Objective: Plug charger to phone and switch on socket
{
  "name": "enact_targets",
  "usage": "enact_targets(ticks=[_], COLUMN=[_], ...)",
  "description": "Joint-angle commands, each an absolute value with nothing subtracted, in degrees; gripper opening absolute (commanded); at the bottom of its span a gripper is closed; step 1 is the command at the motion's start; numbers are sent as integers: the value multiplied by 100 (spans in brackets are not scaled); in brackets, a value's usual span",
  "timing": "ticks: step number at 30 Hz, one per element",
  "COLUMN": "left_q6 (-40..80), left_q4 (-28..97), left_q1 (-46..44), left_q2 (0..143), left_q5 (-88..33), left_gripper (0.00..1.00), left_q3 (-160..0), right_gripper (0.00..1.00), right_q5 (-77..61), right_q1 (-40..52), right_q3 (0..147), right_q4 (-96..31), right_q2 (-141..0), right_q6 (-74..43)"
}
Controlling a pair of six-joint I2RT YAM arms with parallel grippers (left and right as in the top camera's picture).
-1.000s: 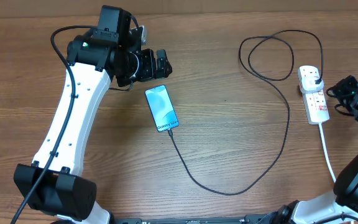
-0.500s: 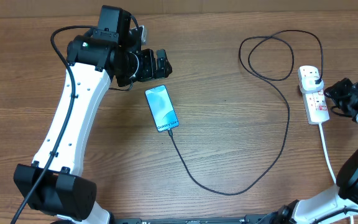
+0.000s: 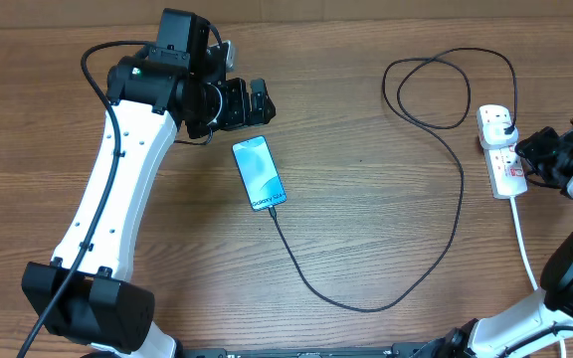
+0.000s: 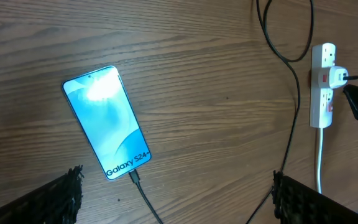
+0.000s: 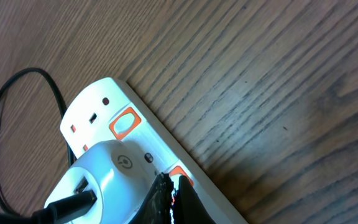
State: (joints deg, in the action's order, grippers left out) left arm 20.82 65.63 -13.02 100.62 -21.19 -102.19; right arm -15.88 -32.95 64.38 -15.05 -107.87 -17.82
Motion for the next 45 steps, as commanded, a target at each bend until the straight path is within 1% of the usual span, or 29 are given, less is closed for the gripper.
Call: enact_targets(ticks=[1, 19, 24, 29, 39, 45], left_q6=[2097, 2099, 2099, 2099, 2099, 2099], left_q4=[6578, 6578, 6578, 6578, 6578, 6578], left_q1=[-1278, -1278, -1278, -1278, -1278, -1278], left_q2=[10049, 10049, 10049, 10049, 10049, 10049], left_q5=[-2141, -2141, -2141, -2141, -2141, -2141], left_gripper=[100, 100, 100, 100, 100, 100], left_q3=[-10302, -10302, -10302, -10302, -10302, -10302], right_gripper=[4, 4, 4, 4, 4, 4], right_q5=[-1682, -1704, -1846, -2303, -2303, -2064], right_q1=[-3262, -2853, -2853, -2836, -2571, -2585], right_q3=[6495, 6495, 6495, 6493, 6488, 6497], right_q4=[-1441, -1295, -1505, -1734, -2132, -2119], right_q2=[-10956, -11083, -11083, -11083, -11083, -11083], right_q6=[-1778, -1758, -1756, -1581, -1474, -1500])
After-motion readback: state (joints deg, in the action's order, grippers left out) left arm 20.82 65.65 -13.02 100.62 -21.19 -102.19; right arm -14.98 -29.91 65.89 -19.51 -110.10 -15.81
